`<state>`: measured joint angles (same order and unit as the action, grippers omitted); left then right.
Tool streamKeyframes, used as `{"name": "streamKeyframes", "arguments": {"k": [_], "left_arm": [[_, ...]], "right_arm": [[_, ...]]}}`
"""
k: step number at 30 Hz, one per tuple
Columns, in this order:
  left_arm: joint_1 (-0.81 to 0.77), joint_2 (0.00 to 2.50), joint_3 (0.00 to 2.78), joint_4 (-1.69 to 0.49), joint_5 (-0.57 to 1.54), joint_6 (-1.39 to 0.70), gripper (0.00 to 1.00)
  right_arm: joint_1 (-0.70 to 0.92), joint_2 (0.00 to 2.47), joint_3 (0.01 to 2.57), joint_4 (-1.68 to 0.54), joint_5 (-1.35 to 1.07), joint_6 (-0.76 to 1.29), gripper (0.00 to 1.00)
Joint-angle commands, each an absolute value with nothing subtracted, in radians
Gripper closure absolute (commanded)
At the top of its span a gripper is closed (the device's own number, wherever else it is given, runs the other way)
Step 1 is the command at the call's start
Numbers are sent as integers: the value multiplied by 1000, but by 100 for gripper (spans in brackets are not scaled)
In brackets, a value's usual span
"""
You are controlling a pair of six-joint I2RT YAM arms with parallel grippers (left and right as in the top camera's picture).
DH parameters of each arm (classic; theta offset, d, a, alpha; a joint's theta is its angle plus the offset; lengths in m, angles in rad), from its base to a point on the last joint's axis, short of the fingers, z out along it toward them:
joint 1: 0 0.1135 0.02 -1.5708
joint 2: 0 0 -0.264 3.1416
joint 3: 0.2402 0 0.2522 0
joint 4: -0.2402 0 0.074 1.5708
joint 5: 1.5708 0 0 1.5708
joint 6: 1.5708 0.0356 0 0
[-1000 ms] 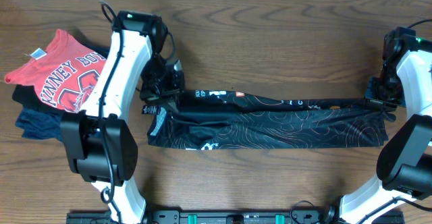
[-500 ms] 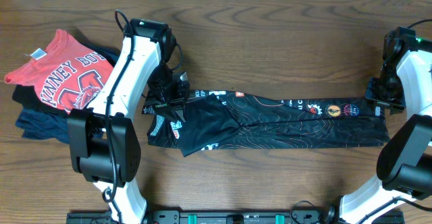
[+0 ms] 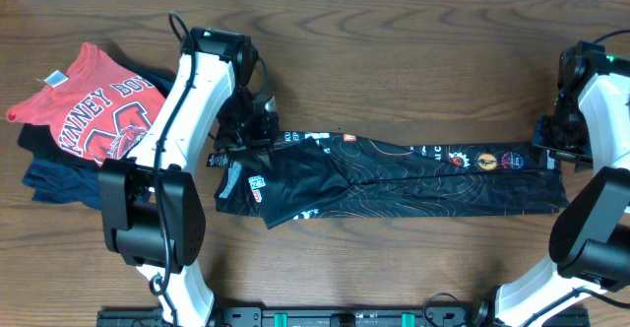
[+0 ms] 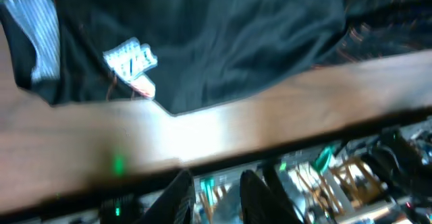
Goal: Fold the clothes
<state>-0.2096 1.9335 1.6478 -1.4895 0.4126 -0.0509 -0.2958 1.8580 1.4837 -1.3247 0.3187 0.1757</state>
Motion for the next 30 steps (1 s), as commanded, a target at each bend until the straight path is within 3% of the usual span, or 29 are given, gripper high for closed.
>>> {"name": "streamKeyframes", "arguments": {"k": [1,14,19,30], "left_arm": [[-209,1928,1644,-1462,408,-43,74],[-209,1928,1638,-1420,408,-43,74],[-209,1928,1638,-1418,408,-46,74],[-209,1928,1638,-1418,408,-54,74]], "right_arm": [[-325,1840,1480,-1332,250,129,34],[-564,1841,1361,-1180,12,-112,18],[-601,1842,1237,-1048,-94,-209,17],[-601,1842,1042,-775,-166,-203,19]]}}
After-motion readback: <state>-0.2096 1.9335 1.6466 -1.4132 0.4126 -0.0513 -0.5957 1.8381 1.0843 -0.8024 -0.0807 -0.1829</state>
